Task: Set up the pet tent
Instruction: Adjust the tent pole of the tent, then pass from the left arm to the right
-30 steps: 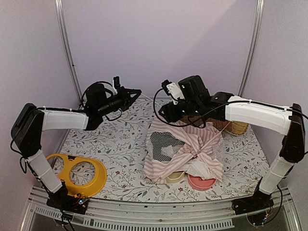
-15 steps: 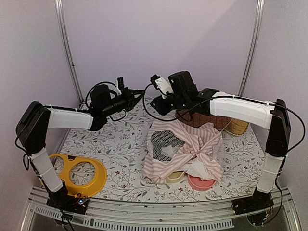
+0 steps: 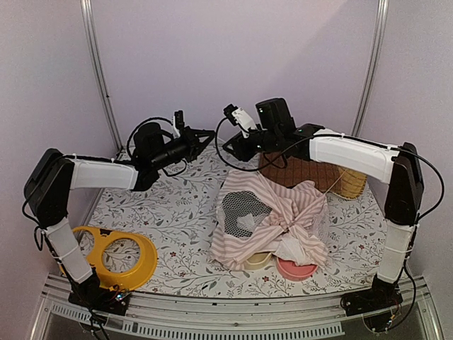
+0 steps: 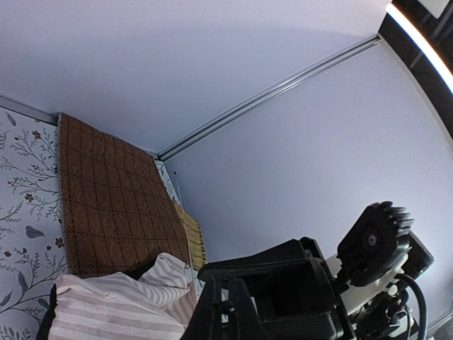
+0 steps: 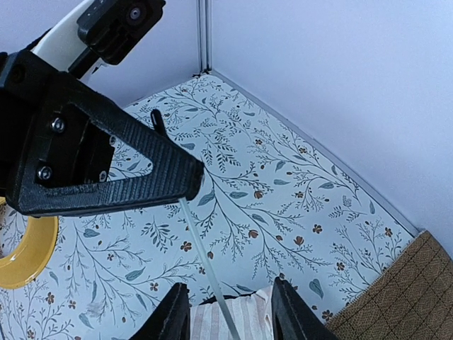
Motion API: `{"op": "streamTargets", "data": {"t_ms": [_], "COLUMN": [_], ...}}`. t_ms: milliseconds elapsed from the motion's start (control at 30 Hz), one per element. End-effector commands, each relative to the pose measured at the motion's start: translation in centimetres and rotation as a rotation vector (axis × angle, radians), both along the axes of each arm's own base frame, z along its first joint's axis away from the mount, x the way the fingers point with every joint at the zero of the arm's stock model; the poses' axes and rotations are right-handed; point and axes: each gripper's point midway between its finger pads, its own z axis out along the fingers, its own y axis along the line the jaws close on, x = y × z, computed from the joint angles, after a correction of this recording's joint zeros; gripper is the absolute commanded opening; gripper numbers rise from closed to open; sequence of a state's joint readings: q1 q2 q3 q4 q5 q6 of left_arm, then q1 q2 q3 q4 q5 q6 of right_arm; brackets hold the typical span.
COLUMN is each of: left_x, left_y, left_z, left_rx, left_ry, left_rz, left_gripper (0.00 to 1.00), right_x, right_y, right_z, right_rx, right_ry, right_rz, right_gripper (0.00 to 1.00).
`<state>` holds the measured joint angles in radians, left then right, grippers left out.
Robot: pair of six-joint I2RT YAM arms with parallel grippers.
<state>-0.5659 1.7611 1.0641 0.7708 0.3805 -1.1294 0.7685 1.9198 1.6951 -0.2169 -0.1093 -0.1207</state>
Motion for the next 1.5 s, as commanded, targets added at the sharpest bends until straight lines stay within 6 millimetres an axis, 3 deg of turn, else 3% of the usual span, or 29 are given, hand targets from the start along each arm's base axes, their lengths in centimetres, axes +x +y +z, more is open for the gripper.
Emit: {"op": "streamTargets", "data": {"t_ms": [0, 267, 433, 467, 533, 600, 833, 1000, 1167, 1467], "left_x": [-9.1, -9.2, -9.1, -9.1, -8.9, -8.6, -7.5, -6.4, -3.9, -1.6], "left_y": [-7.1, -7.3, -7.2, -7.2, -7.1, -6.8, -4.3, -1.6, 0.5, -0.9], "left_z": [-5.8, -5.9, -6.2, -6.3, -6.3, -6.6, -5.7, -6.1, -9.0, -11.8], "left_rx": [0.113, 0.121, 0.132, 0.136, 0.148, 0.173, 0.250, 0.318, 0.413, 0.472], "left_ry": [0.172, 0.170, 0.165, 0.162, 0.152, 0.142, 0.049, 0.019, 0.053, 0.069], "left_rz": [-0.395, -0.409, -0.405, -0.403, -0.393, -0.368, -0.238, -0.131, -0.059, -0.103], "left_gripper": [0.00, 0.00, 0.00, 0.00, 0.01, 0.16, 0.42, 0.38, 0.37, 0.42], "right_x": [0.1, 0.4, 0.5, 0.5, 0.2, -0.3, -2.0, -2.6, -3.5, -5.9], "right_y": [0.8, 1.2, 0.9, 0.7, 0.3, -0.2, -2.1, -2.7, -2.3, -2.1], "right_z": [0.8, 0.1, 0.1, 0.1, -0.2, -0.6, -3.4, -4.7, -5.2, -5.8], "right_rx": [0.023, 0.018, 0.020, 0.015, 0.008, 0.003, -0.018, -0.021, -0.005, 0.027], "right_ry": [-0.018, 0.009, 0.019, 0.025, 0.046, 0.064, 0.157, 0.222, 0.284, 0.470], "right_rz": [0.072, 0.069, 0.043, 0.034, 0.024, 0.015, -0.032, -0.062, -0.033, -0.012], "right_gripper": [0.40, 0.26, 0.01, 0.00, 0.00, 0.00, 0.00, 0.00, 0.00, 0.00]}}
